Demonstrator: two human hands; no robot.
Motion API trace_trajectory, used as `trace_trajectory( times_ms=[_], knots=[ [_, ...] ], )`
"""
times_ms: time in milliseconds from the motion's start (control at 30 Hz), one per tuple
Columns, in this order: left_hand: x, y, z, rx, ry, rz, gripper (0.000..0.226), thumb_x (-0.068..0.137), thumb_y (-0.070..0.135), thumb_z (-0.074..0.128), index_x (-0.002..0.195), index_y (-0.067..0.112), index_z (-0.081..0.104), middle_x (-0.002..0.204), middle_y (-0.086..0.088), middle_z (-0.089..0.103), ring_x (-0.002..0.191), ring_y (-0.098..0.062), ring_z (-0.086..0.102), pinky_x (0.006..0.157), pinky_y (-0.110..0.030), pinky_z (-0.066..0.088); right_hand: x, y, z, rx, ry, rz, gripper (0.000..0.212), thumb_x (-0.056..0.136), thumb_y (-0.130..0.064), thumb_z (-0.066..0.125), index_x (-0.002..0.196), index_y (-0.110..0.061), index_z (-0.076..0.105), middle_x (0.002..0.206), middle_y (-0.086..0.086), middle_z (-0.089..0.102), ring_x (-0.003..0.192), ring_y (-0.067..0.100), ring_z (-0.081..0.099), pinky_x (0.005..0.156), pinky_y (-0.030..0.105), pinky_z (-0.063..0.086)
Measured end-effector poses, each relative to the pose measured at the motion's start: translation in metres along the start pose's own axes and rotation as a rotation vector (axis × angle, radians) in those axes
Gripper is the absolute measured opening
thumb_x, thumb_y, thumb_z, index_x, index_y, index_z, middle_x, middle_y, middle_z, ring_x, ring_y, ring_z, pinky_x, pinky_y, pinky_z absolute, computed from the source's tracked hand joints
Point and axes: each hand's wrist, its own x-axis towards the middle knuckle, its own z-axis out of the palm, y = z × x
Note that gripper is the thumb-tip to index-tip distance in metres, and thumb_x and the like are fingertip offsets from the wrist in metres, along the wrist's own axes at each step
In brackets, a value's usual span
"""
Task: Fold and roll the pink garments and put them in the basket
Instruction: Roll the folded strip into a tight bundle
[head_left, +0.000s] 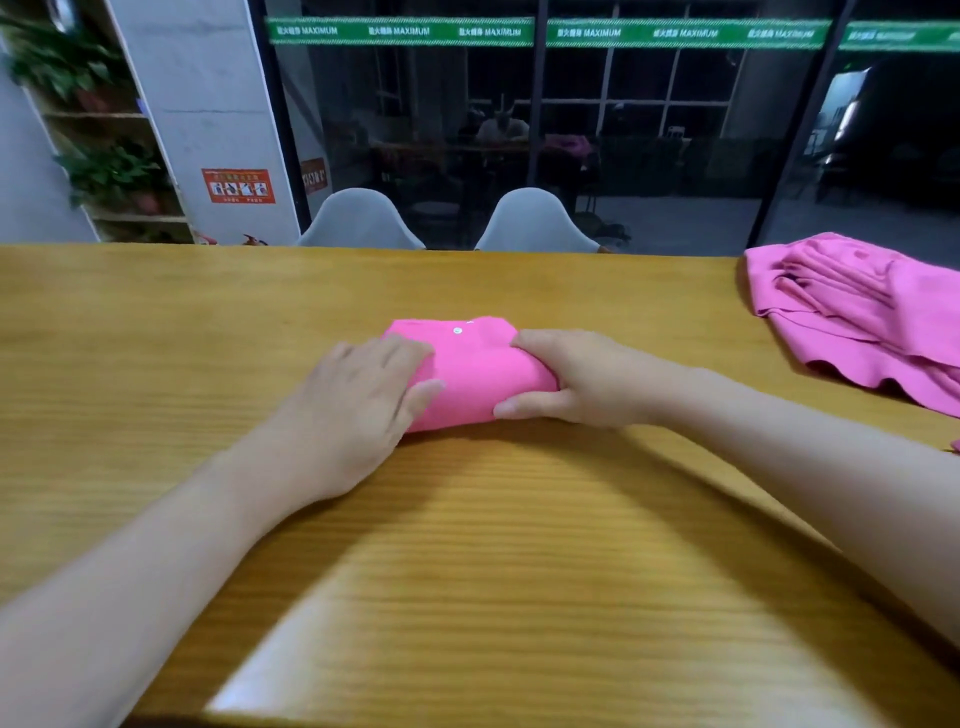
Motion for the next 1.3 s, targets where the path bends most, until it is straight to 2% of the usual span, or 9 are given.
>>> trace_trajectory(
  times_ms=[200,300,433,600,733,867,1033,1167,1300],
  knots=[
    [0.025,-0.007,-0.004,0.06,-0.2,-0.173,0.086,0.083,0.085,0.045,0.139,0.02,0.047,0.138,0.002,0.056,0.121,-0.023,0.052,0.097,-0.032,0.036,0.029,0.012,0.001,0.292,-0.02,0.077,0.062,0.086,-0.077,0.055,0.091,-0.016,0.065,0.083,0.007,0.067,0.071,0.018,0.06,0.068,0.037,0.048],
    [0.041,-0.016,-0.004,-0.1,-0.271,-0.247,0.081,0.076,0.082,0.056,0.134,0.026,0.049,0.129,0.001,0.061,0.114,-0.026,0.056,0.097,-0.041,0.046,0.03,0.015,0.012,0.271,0.054,0.128,0.052,0.087,-0.077,0.051,0.117,-0.034,0.06,0.101,-0.014,0.066,0.091,0.009,0.061,0.084,0.035,0.051],
    [0.05,-0.017,-0.011,-0.216,-0.382,-0.302,0.072,0.075,0.083,0.062,0.123,0.029,0.051,0.111,0.005,0.064,0.099,-0.02,0.06,0.091,-0.043,0.051,0.014,0.011,0.024,-0.025,0.216,0.129,0.077,0.084,-0.08,0.054,0.138,-0.025,0.049,0.116,-0.007,0.053,0.101,0.017,0.055,0.089,0.036,0.046],
    [0.024,0.009,-0.033,-0.335,-0.498,-0.307,0.08,0.07,0.087,0.058,0.119,0.025,0.049,0.108,0.003,0.062,0.096,-0.019,0.059,0.09,-0.038,0.05,-0.033,-0.022,0.008,-0.062,0.232,0.08,0.074,0.075,-0.082,0.064,0.114,-0.02,0.058,0.098,-0.01,0.058,0.088,0.015,0.053,0.076,0.031,0.039],
    [-0.032,0.053,-0.073,-0.464,-0.575,-0.253,0.085,0.064,0.089,0.06,0.124,0.03,0.047,0.111,0.009,0.06,0.098,-0.013,0.059,0.089,-0.034,0.05,-0.104,-0.068,0.001,-0.139,0.206,0.039,0.075,0.076,-0.091,0.047,0.104,-0.022,0.059,0.087,-0.007,0.061,0.077,0.019,0.058,0.069,0.037,0.046],
    [-0.082,0.1,-0.102,-0.168,-0.583,-0.144,0.083,0.066,0.085,0.066,0.125,0.03,0.045,0.111,0.015,0.056,0.098,-0.011,0.056,0.086,-0.035,0.049,-0.158,-0.102,-0.005,-0.118,0.144,0.018,0.076,0.075,-0.095,0.043,0.088,-0.022,0.06,0.071,-0.005,0.059,0.062,0.017,0.054,0.058,0.039,0.045],
    [-0.079,0.12,-0.111,0.282,-0.49,0.001,0.092,0.056,0.096,0.058,0.11,0.022,0.053,0.105,0.006,0.059,0.1,-0.019,0.059,0.084,-0.037,0.051,-0.149,-0.108,-0.028,0.31,-0.113,0.136,0.058,0.078,-0.074,0.067,0.082,-0.016,0.067,0.062,-0.004,0.063,0.054,0.015,0.058,0.052,0.033,0.043],
    [-0.052,0.104,-0.111,-0.103,-0.759,-0.206,0.08,0.056,0.083,0.078,0.104,0.023,0.059,0.093,0.007,0.066,0.089,-0.018,0.064,0.085,-0.037,0.056,-0.149,-0.114,-0.032,-0.241,-0.028,0.099,0.093,0.067,-0.1,0.042,0.12,-0.026,0.059,0.102,-0.011,0.065,0.091,0.013,0.061,0.083,0.037,0.051],
    [-0.038,0.095,-0.104,-0.214,-0.853,-0.238,0.082,0.052,0.081,0.081,0.114,0.031,0.064,0.107,0.009,0.068,0.098,-0.015,0.064,0.097,-0.038,0.053,-0.144,-0.118,-0.013,-0.419,0.102,0.048,0.094,0.063,-0.102,0.042,0.11,-0.021,0.055,0.099,-0.007,0.062,0.09,0.016,0.058,0.086,0.034,0.046]
  ],
)
